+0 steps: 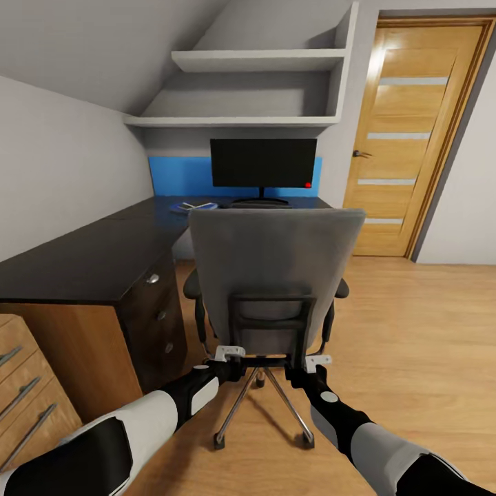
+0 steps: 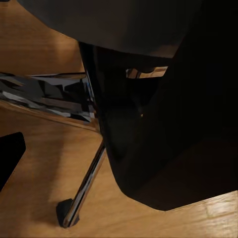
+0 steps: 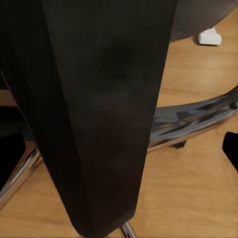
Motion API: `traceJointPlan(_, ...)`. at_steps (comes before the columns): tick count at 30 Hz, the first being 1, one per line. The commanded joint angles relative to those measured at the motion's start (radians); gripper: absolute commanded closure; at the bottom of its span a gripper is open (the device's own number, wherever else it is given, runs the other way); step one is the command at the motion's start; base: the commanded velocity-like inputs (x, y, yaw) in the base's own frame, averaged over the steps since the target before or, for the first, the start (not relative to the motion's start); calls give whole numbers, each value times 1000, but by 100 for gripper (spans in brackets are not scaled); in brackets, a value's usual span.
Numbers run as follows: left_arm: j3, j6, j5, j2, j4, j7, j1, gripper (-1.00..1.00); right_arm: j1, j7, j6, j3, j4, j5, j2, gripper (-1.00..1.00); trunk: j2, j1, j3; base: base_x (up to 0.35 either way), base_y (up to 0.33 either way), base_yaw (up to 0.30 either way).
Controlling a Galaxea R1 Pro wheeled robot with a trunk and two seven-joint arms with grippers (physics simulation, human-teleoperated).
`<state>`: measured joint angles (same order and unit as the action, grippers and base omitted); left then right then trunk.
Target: In the bedroom, organize the workspace by keeping the computer under the desk, ensuring the monitor is on the desk, placing the keyboard on the desk next to the monitor, placing the mouse on the desk next to the keyboard, moving the folder from the swivel chair onto the desk next to the mouse, stacking the notebook on top of the folder with the pen on top of the notebook, and positioning the swivel chair next to the desk.
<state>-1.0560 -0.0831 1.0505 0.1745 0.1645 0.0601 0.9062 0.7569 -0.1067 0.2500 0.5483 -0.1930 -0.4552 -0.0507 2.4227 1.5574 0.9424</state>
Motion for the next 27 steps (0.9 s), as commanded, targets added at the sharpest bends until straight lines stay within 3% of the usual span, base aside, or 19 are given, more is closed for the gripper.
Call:
traceJointPlan(1, -1, -3, 3, 0, 1, 6, 1, -100, 1, -5, 3, 9, 1, -7, 0, -100, 0, 0, 1, 322, -8, 0)
traceJointPlan(27, -1, -4, 3, 0, 0, 7, 1, -100, 1, -5, 3, 10, 1, -2, 0, -100, 0, 0, 1, 325, -1, 0)
